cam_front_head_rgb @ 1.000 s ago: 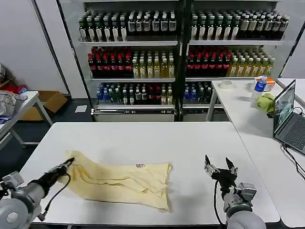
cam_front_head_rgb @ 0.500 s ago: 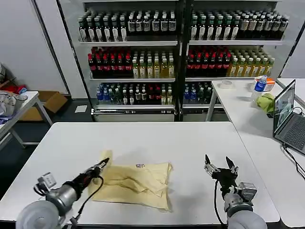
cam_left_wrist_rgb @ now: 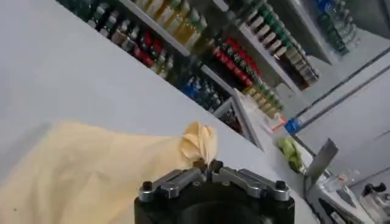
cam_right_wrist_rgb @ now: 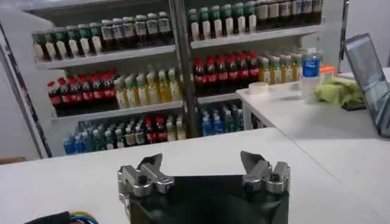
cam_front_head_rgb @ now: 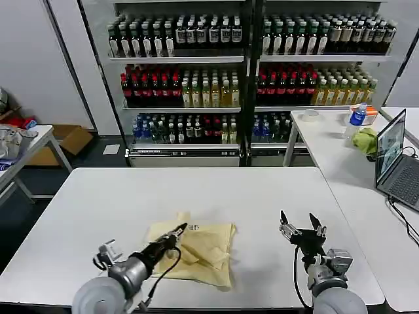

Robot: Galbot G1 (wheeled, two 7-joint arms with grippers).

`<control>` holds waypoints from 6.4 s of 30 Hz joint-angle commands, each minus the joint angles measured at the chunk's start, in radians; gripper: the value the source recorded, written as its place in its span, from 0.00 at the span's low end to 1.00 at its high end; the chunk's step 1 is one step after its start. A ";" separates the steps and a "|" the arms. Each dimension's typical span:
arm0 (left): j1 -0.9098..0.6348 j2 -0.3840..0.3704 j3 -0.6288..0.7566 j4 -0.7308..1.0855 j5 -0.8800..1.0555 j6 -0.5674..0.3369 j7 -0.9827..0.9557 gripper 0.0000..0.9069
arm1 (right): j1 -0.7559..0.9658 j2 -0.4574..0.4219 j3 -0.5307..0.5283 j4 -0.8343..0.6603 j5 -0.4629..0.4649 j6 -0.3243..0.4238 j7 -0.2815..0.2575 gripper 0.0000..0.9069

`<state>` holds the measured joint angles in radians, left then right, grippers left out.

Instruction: Fold and organize the clothes.

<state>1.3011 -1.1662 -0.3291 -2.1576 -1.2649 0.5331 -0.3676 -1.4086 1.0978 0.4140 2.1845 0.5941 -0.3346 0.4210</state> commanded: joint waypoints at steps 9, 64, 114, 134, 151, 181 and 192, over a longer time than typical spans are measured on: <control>-0.049 -0.080 0.120 0.061 0.071 0.007 0.000 1.00 | 0.005 -0.003 -0.007 0.000 0.001 0.000 0.000 1.00; 0.066 0.045 -0.164 0.222 0.013 0.044 0.169 1.00 | 0.021 -0.005 0.008 0.010 0.021 -0.008 0.006 1.00; 0.093 0.228 -0.694 0.228 -0.344 0.044 0.112 0.01 | 0.073 0.013 0.010 -0.009 0.039 -0.006 0.008 1.00; 0.038 0.346 -0.192 0.017 0.312 0.043 0.049 0.02 | 0.054 0.035 0.007 0.000 0.015 -0.004 0.005 1.00; -0.396 -0.023 0.295 0.224 0.306 0.045 -0.100 0.01 | 0.021 0.061 0.010 -0.001 -0.028 -0.006 0.003 1.00; -0.355 -0.178 0.250 0.240 0.299 -0.105 0.006 1.00 | 0.109 0.022 -0.041 -0.062 -0.057 -0.028 -0.057 1.00; 0.017 0.023 -0.243 0.019 0.498 -0.135 0.062 1.00 | 0.168 0.027 -0.110 -0.085 -0.056 -0.036 -0.065 1.00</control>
<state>1.0338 -1.2727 -0.1958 -1.9724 -0.9085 0.4352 -0.3585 -1.2829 1.1229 0.3553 2.1090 0.5431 -0.3675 0.3654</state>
